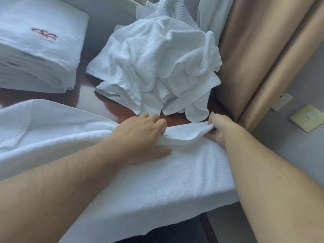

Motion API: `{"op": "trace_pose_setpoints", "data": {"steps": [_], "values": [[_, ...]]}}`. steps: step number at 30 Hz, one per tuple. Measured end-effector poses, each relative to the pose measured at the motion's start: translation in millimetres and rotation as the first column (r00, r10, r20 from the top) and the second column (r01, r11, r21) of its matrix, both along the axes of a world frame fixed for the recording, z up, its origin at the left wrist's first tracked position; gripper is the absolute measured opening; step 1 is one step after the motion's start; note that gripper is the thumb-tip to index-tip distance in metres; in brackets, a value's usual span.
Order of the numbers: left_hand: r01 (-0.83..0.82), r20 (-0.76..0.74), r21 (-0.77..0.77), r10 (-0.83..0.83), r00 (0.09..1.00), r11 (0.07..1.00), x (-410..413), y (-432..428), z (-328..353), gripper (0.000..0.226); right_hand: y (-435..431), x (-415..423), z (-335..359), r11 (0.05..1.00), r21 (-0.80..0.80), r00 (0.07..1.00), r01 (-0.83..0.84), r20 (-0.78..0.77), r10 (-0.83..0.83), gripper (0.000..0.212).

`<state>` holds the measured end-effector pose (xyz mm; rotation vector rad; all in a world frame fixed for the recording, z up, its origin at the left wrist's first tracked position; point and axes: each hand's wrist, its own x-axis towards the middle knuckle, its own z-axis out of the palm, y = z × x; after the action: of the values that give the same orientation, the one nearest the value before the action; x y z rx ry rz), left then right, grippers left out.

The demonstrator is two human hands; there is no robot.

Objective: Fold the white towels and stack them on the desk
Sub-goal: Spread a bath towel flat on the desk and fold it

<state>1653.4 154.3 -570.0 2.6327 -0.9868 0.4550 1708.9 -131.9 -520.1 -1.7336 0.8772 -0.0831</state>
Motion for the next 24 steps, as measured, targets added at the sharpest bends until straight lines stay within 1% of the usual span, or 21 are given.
{"op": "trace_pose_setpoints", "data": {"steps": [1, 2, 4, 5, 8, 10, 11, 13, 14, 15, 17, 18, 19, 21, 22, 24], "values": [[-0.009, -0.037, -0.028, 0.008, 0.999, 1.000, 3, 1, 0, 0.049, -2, 0, -3, 0.997, 0.073, 0.995, 0.020, 0.091, -0.027, 0.031], [-0.015, -0.043, -0.049, 0.013, 0.999, 0.999, 7, 3, 0, 0.048, -2, 0, -5, 0.989, 0.143, 0.983, 0.033, 0.176, -0.058, 0.031], [-0.021, 0.014, -0.067, 0.022, 1.000, 0.998, 15, 8, 2, 0.042, 0, -1, -10, 0.971, 0.240, 0.949, 0.007, 0.306, -0.083, 0.025], [-0.022, 0.046, -0.065, 0.025, 0.999, 0.998, 17, 12, 4, 0.040, 2, -4, -11, 0.961, 0.276, 0.932, -0.018, 0.352, -0.084, 0.025], [0.018, 0.105, -0.013, -0.016, 0.994, 1.000, 17, 17, 11, 0.032, 0, -13, -16, 0.927, 0.366, 0.879, -0.079, 0.464, -0.108, 0.034], [0.009, 0.121, 0.050, -0.015, 0.993, 0.999, 12, 14, 16, 0.026, -1, -20, -18, 0.908, 0.408, 0.861, -0.090, 0.491, -0.135, 0.036], [-0.029, 0.131, 0.101, 0.016, 0.991, 0.994, 10, 10, 18, 0.021, -2, -23, -15, 0.906, 0.414, 0.871, -0.088, 0.473, -0.131, 0.040], [-0.150, 0.187, 0.205, 0.112, 0.976, 0.967, 3, -1, 22, 0.010, -5, -31, -9, 0.906, 0.412, 0.909, -0.091, 0.406, -0.093, 0.050], [-0.219, 0.218, 0.226, 0.170, 0.961, 0.949, -3, -6, 24, 0.010, -6, -35, -7, 0.899, 0.424, 0.926, -0.105, 0.371, -0.067, 0.048], [-0.289, 0.240, 0.229, 0.234, 0.942, 0.930, -9, -12, 23, 0.011, -7, -41, -5, 0.892, 0.436, 0.939, -0.120, 0.342, -0.040, 0.042], [-0.373, 0.255, 0.164, 0.326, 0.910, 0.913, -22, -20, 17, 0.010, -7, -48, -9, 0.885, 0.443, 0.950, -0.145, 0.312, 0.000, 0.028], [-0.367, 0.244, 0.100, 0.335, 0.910, 0.925, -27, -22, 13, 0.009, -5, -50, -12, 0.891, 0.430, 0.954, -0.145, 0.299, 0.012, 0.027], [-0.332, 0.230, 0.023, 0.318, 0.920, 0.943, -31, -22, 9, 0.010, -3, -48, -14, 0.905, 0.403, 0.957, -0.134, 0.289, 0.013, 0.025], [-0.237, 0.247, -0.103, 0.256, 0.935, 0.966, -33, -20, 8, 0.012, 2, -43, -18, 0.937, 0.333, 0.951, -0.107, 0.309, -0.001, 0.015], [-0.193, 0.257, -0.141, 0.224, 0.940, 0.971, -33, -18, 9, 0.012, 5, -41, -19, 0.949, 0.303, 0.938, -0.089, 0.345, -0.022, 0.009], [-0.132, 0.260, -0.193, 0.180, 0.949, 0.972, -34, -16, 12, 0.010, 7, -42, -22, 0.958, 0.279, 0.876, -0.067, 0.477, -0.078, 0.010]]}}
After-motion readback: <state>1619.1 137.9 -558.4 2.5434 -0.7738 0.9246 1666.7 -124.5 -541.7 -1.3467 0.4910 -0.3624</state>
